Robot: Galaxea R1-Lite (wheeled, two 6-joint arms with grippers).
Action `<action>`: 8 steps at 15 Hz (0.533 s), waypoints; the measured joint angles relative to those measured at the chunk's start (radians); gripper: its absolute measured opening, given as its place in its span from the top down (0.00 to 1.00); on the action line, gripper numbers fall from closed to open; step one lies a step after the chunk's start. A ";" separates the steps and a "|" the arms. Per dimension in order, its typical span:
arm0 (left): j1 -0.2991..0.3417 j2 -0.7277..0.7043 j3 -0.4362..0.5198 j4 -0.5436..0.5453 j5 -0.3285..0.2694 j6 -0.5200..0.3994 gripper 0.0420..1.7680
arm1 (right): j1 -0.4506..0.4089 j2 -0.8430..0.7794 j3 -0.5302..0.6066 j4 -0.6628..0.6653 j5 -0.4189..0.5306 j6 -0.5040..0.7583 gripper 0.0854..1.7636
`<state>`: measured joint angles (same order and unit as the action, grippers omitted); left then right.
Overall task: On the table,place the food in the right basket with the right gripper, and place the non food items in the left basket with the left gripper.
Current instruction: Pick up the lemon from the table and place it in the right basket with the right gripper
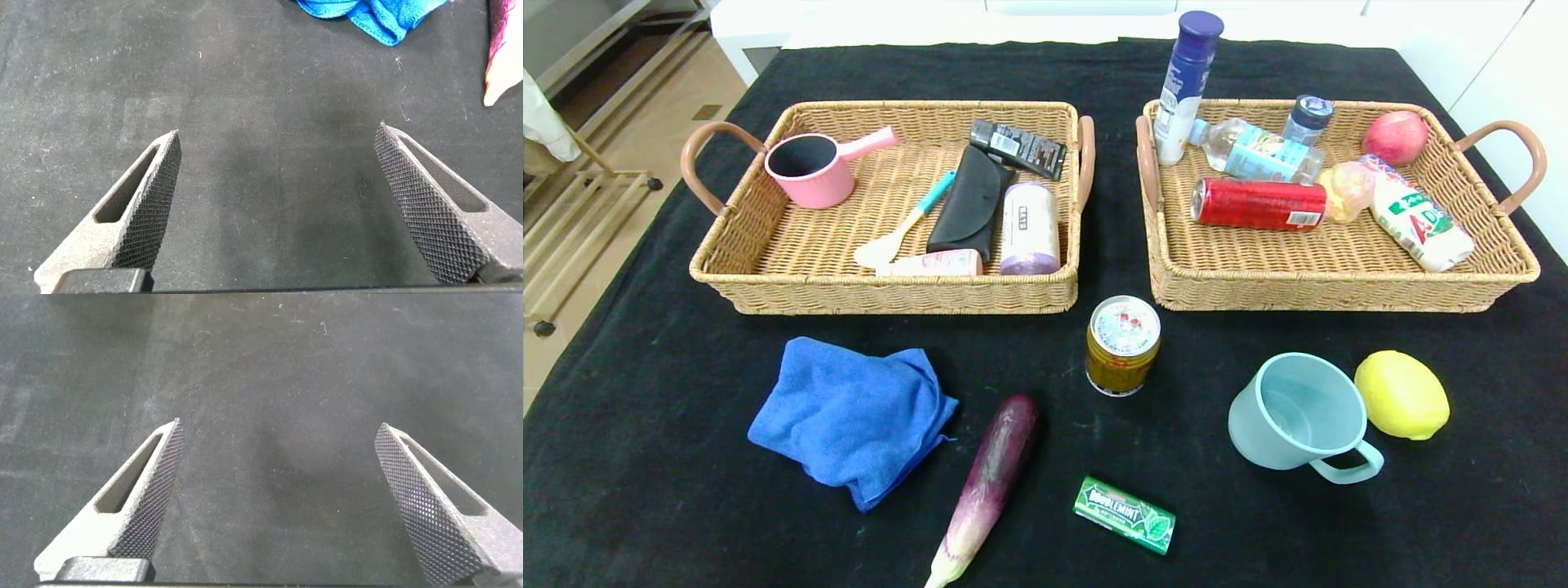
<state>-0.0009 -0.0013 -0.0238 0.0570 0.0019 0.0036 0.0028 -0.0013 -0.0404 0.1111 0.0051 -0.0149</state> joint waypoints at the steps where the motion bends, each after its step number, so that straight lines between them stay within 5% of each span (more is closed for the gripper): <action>1: 0.000 0.000 0.000 -0.002 0.000 -0.001 0.03 | 0.000 0.000 -0.001 0.000 0.000 0.000 0.03; 8: -0.001 0.054 -0.182 0.004 -0.092 -0.014 0.03 | 0.004 0.132 -0.229 -0.008 0.067 0.001 0.03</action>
<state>-0.0017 0.0528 -0.2057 0.0615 -0.0904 -0.0109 0.0066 0.1306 -0.2689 0.1034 0.0721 -0.0143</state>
